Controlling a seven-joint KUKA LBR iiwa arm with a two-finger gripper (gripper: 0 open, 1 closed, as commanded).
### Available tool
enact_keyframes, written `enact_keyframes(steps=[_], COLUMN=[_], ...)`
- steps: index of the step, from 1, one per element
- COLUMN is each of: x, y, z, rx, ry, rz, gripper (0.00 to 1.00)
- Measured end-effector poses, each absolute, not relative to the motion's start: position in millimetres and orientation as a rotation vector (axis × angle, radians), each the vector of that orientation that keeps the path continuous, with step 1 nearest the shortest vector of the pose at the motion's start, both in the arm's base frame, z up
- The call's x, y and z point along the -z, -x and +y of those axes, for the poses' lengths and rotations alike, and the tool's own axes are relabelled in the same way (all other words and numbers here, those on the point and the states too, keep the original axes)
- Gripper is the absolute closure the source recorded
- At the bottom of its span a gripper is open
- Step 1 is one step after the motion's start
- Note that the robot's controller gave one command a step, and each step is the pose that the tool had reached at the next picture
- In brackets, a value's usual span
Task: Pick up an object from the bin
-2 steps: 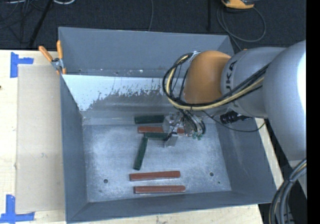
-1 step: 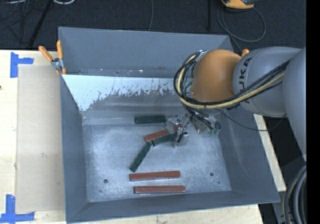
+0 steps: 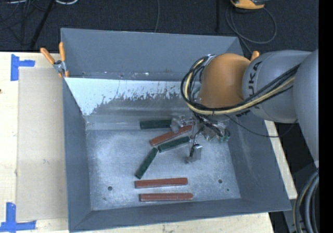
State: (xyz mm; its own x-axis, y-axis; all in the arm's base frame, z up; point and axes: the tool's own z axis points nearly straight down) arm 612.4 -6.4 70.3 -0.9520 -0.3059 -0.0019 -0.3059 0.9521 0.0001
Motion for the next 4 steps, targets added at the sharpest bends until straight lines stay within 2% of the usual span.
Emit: enact_keyframes(steps=[1,2,3,4], x=[-74,-75,-74,-261], y=[-614.5,-610.8,-618.1,-607.3], z=[-6,-23,-5,-57], rx=[-0.001,0.003,0.010,0.006], ry=[0.485,1.354,1.544,2.021], rz=[3.096,2.818,2.729,2.398], gripper=[1.00,1.00,1.00,1.00])
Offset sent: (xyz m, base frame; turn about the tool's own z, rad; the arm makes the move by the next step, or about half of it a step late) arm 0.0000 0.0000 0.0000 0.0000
